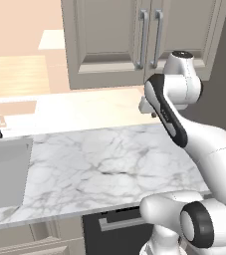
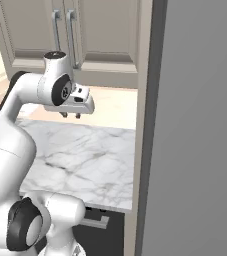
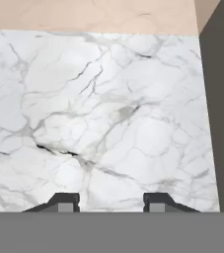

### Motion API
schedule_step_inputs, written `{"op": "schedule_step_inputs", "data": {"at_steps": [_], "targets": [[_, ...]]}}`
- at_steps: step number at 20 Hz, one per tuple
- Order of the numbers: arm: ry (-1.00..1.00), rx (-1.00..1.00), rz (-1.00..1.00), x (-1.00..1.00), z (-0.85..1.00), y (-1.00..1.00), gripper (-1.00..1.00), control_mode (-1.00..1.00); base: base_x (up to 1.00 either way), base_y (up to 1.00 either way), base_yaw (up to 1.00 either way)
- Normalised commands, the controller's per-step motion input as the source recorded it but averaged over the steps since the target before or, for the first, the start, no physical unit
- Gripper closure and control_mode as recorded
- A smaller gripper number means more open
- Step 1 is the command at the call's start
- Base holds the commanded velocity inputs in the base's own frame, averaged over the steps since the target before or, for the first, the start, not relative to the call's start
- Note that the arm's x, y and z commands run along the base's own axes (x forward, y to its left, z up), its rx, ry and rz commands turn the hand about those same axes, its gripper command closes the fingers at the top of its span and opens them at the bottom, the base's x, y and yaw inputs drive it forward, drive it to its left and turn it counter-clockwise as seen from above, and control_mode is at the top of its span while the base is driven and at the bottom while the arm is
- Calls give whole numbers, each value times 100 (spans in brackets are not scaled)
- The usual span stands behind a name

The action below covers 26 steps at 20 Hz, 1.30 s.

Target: Open the cabinet and move the ladle to the pot. Then close the cabinet.

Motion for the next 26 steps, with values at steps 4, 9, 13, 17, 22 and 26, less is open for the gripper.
{"op": "schedule_step_inputs", "data": {"at_steps": [4, 9, 13, 17, 22, 26], "targets": [[-16, 0, 0, -33, 0, 0, -100, -100, 0, 0, 0], [-45, 0, 0, -50, 32, 0, -100, -100, 0, 0, 0], [-40, 0, 0, -31, 52, 0, -100, -100, 0, 0, 0], [-30, 0, 0, -6, 64, 0, -100, -100, 0, 0, 0], [-28, 0, 0, 0, 58, 0, -100, -100, 0, 0, 0], [-13, 0, -1, 0, 49, 0, -100, -100, 0, 0, 0]]}}
